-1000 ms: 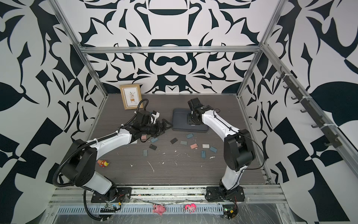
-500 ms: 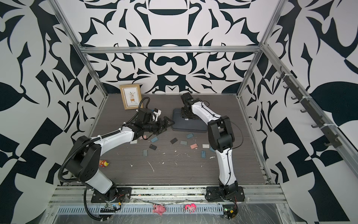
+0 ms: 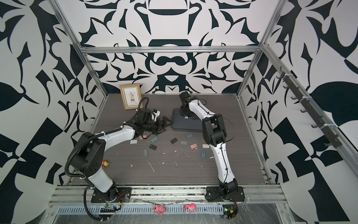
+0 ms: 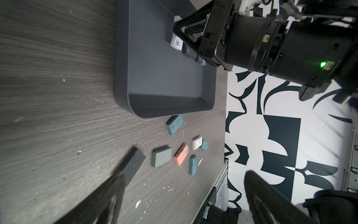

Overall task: Put the eraser in the storage box
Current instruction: Place the eraser in the storage box.

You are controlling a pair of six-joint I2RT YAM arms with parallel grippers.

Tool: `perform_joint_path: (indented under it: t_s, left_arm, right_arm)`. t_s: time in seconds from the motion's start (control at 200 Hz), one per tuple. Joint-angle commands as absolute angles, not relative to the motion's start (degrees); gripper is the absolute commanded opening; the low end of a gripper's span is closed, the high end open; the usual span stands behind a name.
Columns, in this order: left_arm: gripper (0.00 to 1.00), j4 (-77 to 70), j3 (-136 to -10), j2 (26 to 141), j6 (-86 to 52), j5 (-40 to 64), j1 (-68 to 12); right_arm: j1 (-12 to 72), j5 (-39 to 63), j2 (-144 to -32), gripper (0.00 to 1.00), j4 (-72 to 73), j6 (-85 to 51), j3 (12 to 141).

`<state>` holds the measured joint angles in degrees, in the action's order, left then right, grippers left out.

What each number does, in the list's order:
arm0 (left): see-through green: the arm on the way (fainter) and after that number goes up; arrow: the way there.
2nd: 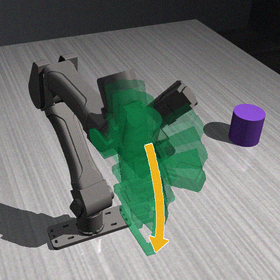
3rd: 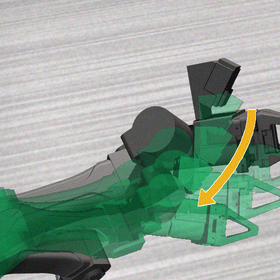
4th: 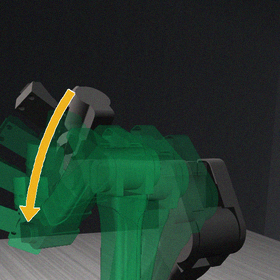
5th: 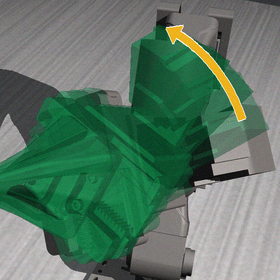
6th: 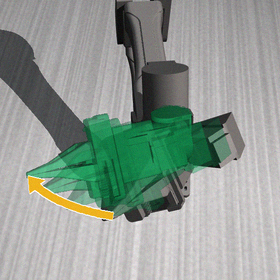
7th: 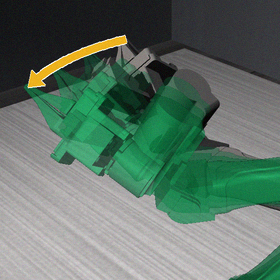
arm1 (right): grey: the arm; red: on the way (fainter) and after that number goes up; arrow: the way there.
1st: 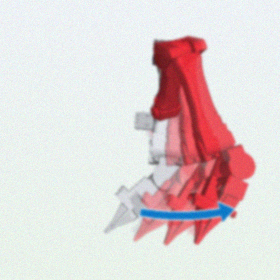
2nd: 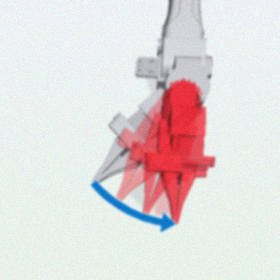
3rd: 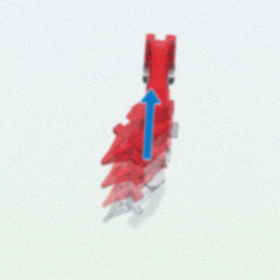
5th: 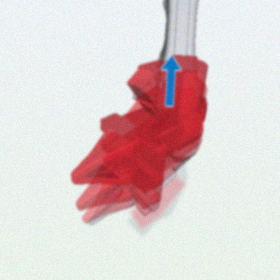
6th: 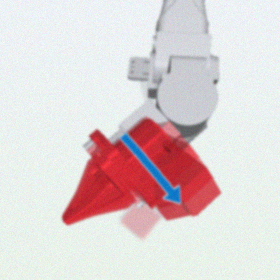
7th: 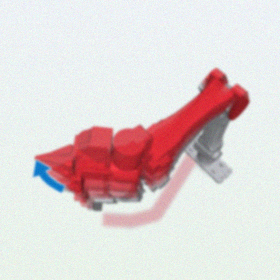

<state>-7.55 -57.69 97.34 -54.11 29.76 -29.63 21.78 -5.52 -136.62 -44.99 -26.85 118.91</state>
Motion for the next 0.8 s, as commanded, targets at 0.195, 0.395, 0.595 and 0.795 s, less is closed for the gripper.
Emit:
perform_joint_path:
  t_s: [0.195, 0.395, 0.595, 0.795]
  left_arm:
    - [0.99, -8.53, -59.59, 98.84, -54.21, 31.56, -28.87]
    - [0.99, -8.39, -60.03, 99.05, -54.06, 31.64, -28.92]
    - [0.99, -8.12, -60.22, 99.04, -54.05, 31.82, -28.92]
    - [0.99, -8.09, -60.06, 98.87, -54.06, 31.78, -28.92]
  right_arm:
    - [20.13, -7.66, -137.33, 0.21, -47.02, -27.2, 123.21]
    - [19.96, -9.29, -138.63, 0.24, -48.36, -26.63, 125.25]
    - [19.78, -9.9, -139.09, 0.29, -49.21, -26.28, 125.93]
    - [19.78, -9.63, -138.73, 0.32, -49.2, -26.37, 125.68]
